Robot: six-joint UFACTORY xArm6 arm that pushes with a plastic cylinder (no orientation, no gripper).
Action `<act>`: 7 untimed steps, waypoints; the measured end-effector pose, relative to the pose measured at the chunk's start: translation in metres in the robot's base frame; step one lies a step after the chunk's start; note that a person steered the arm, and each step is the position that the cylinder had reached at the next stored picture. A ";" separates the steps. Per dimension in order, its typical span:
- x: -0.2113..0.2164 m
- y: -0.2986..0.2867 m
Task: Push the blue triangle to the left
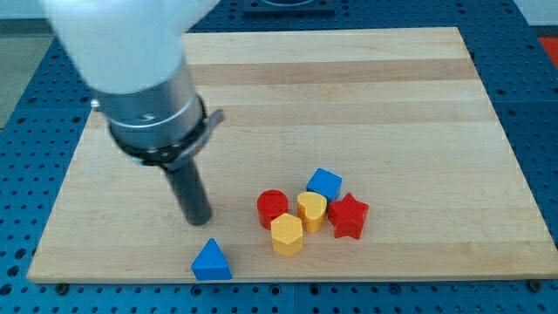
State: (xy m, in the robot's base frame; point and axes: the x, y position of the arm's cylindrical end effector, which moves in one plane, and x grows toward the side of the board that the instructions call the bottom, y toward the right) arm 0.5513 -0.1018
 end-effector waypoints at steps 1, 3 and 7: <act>0.002 0.021; 0.039 0.043; 0.067 0.033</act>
